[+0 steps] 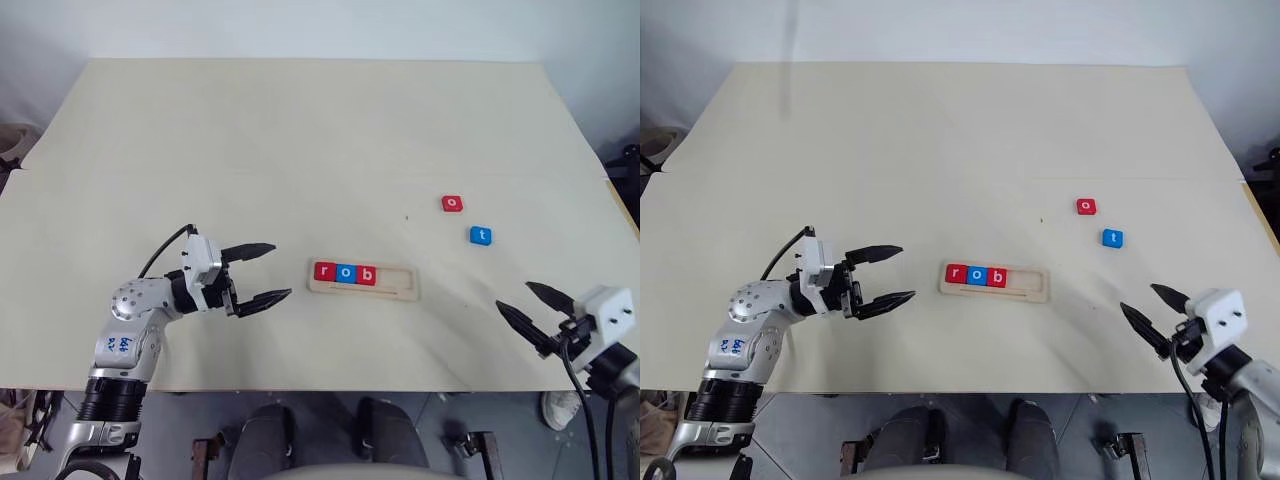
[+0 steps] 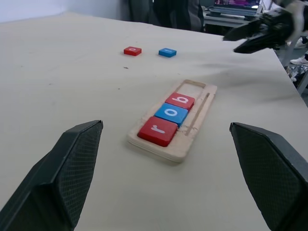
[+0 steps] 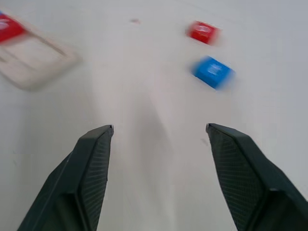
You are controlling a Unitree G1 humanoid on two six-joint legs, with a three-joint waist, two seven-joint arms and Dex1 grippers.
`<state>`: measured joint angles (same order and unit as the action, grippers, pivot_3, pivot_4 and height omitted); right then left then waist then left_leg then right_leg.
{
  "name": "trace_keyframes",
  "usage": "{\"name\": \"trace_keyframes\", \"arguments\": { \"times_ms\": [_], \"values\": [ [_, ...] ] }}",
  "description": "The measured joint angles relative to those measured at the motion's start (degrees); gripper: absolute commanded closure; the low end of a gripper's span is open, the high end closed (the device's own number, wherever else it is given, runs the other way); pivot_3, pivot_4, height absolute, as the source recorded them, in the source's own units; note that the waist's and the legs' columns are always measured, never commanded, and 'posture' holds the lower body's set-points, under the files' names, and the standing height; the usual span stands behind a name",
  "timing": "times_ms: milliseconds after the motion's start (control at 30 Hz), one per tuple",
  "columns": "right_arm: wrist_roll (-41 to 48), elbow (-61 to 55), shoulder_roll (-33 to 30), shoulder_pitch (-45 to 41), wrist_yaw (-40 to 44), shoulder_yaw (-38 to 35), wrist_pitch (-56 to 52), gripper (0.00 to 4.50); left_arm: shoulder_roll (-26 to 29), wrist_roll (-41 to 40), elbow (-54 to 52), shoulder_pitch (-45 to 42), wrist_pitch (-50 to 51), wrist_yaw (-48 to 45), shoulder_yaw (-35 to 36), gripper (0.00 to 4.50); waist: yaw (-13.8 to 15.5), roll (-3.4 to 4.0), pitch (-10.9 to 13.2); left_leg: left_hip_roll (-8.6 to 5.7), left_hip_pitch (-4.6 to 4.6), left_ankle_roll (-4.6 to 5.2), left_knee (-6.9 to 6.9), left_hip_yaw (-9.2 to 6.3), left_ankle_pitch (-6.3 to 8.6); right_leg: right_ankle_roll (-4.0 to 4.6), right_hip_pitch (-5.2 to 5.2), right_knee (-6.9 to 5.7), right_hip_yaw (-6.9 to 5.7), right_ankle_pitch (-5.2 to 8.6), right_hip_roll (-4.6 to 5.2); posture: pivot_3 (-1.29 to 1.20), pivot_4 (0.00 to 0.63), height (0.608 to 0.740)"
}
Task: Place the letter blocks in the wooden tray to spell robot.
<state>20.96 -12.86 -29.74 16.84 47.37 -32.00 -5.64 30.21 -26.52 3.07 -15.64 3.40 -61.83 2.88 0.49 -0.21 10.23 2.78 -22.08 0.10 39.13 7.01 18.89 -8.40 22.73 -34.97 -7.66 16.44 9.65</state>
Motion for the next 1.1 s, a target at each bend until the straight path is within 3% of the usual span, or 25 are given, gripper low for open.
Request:
{"name": "trace_keyframes", "arguments": {
  "times_ms": [200,333,500,767,1100],
  "values": [
    [-0.15,-0.37,1.45,0.34,-2.18,0.74,4.43,1.23,-0.29,0.05,0.47,-2.09,-0.47,-1.51,-0.66,0.00,-0.68,0.00,0.00,0.00,0.00,0.00,-0.01,-0.01,0.00,0.01,-0.02,0.00,0.01,0.01,0.00,0.00,0.150,0.740],
    [2.48,-0.38,-1.79,-5.95,-3.88,3.12,-2.90,1.23,-0.29,0.19,0.51,-2.11,-0.47,-1.85,-0.91,0.00,-0.86,0.01,-0.01,0.02,0.04,0.00,0.00,-0.04,0.00,0.02,-0.01,-0.04,0.04,0.01,-0.02,0.00,0.150,0.740],
    [5.46,0.35,-7.95,-19.98,-8.78,7.21,-19.85,0.03,-0.32,0.31,-0.10,-1.79,-0.48,-1.86,-1.12,0.00,-0.67,0.02,-0.01,0.03,0.02,0.00,0.01,-0.04,0.00,0.03,0.00,-0.04,0.02,0.01,-0.02,0.00,0.150,0.740],
    [0.24,13.46,-10.03,-40.33,-17.48,18.76,-35.23,0.03,-1.14,0.94,-2.84,0.85,-0.67,-0.30,-1.91,0.00,-0.46,0.01,-0.01,0.02,-0.13,0.01,0.01,-0.05,0.00,0.03,0.06,0.04,-0.06,0.00,-0.01,0.00,0.150,0.740],
    [-1.86,16.50,-9.00,-43.02,-19.29,21.93,-37.17,0.03,-1.16,0.99,-5.04,2.69,-0.72,1.65,-1.75,0.00,-0.67,0.01,-0.01,0.02,-0.14,0.00,0.01,0.00,0.00,0.02,0.07,0.04,-0.05,0.00,-0.01,0.00,0.150,0.740]
  ]
}}
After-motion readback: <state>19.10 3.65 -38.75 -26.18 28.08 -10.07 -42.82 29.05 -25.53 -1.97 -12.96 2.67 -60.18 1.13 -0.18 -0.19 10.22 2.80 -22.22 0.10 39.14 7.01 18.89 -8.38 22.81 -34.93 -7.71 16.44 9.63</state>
